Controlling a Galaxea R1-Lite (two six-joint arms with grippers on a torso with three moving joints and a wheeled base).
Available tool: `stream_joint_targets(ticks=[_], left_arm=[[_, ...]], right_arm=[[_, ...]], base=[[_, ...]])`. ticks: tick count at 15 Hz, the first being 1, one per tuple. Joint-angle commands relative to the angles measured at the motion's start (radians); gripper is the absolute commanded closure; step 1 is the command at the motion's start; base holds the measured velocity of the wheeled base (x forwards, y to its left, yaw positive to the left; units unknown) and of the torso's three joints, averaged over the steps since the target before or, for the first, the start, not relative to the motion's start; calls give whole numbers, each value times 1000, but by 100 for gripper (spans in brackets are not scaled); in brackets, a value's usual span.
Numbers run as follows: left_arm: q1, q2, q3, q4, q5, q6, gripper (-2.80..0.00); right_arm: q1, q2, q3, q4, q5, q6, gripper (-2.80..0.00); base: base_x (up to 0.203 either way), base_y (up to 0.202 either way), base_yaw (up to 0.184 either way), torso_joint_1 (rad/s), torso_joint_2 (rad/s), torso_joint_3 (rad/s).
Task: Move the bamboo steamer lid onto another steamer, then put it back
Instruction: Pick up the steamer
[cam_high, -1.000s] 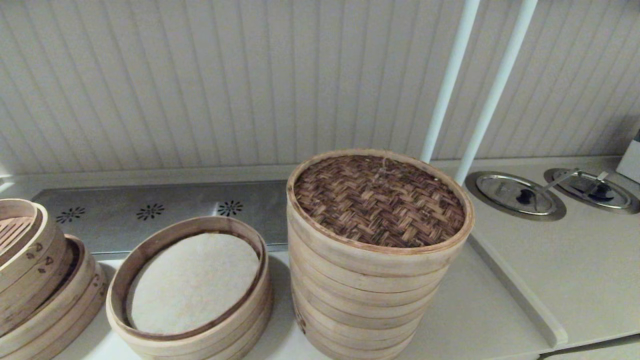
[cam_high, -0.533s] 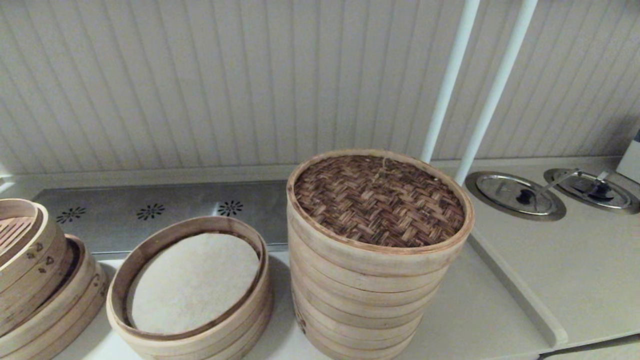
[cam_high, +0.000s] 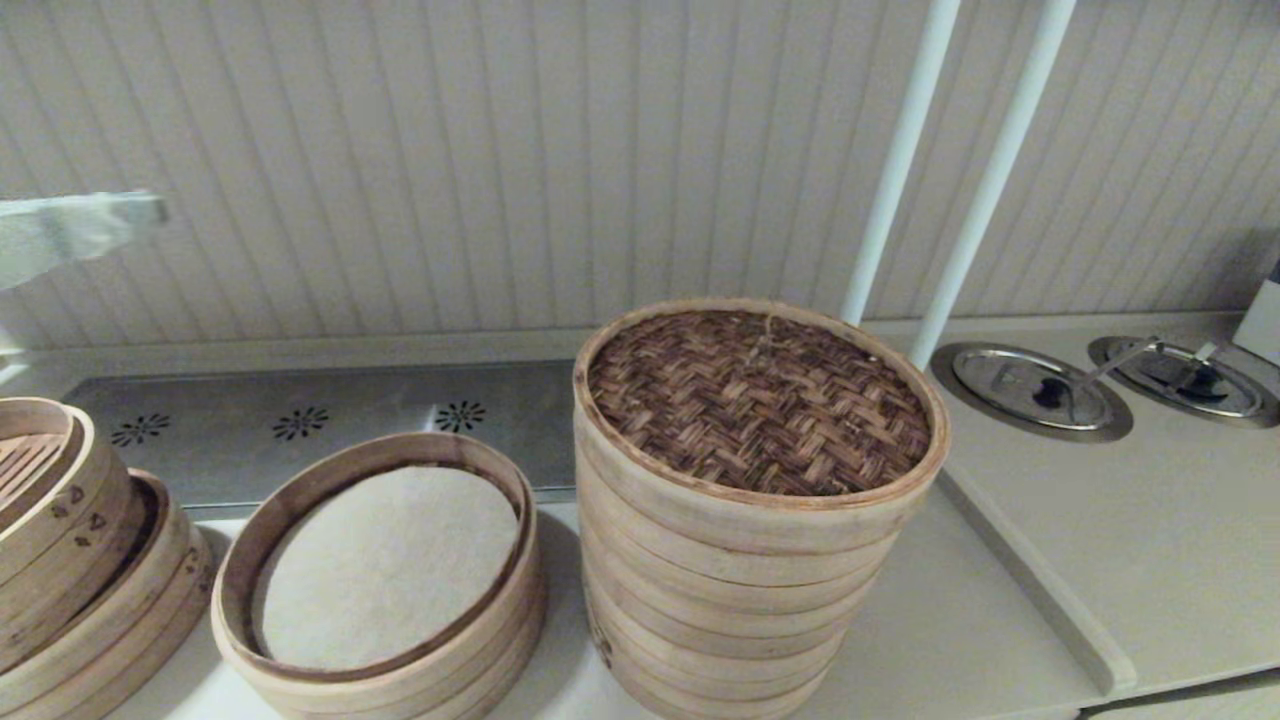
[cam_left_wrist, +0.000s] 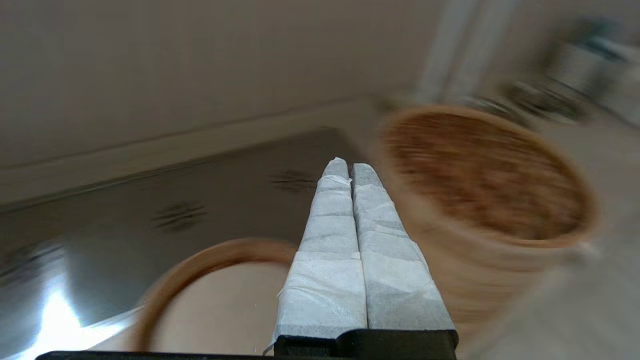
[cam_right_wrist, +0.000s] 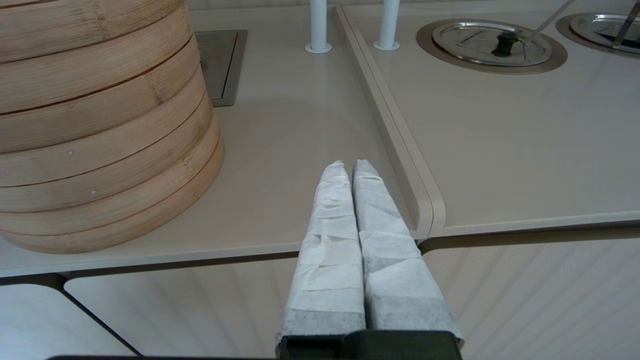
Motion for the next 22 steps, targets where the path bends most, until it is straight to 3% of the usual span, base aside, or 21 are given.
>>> stream_joint_targets(ticks=[1, 6, 10, 14, 15, 22], left_arm=[[-133, 205, -94, -1, -41, 1, 0], [-354, 449, -234, 0, -73, 4, 0], [-527, 577, -290, -3, -30, 9, 0], [-580, 662, -313, -6, 30, 42, 0], [-582, 677, -316, -8, 51, 42, -280], [-584, 768, -336, -162, 144, 59, -280]], right_arm=[[0, 1, 2, 0, -1, 0, 0], [0, 1, 2, 0, 0, 0, 0], [0, 1, 2, 0, 0, 0, 0], [0, 1, 2, 0, 0, 0, 0], [0, 1, 2, 0, 0, 0, 0], [0, 1, 2, 0, 0, -1, 0]], base=[[0, 0, 0, 0, 0, 0], [0, 0, 0, 0, 0, 0], [0, 0, 0, 0, 0, 0], [0, 0, 0, 0, 0, 0], [0, 0, 0, 0, 0, 0], [0, 0, 0, 0, 0, 0]])
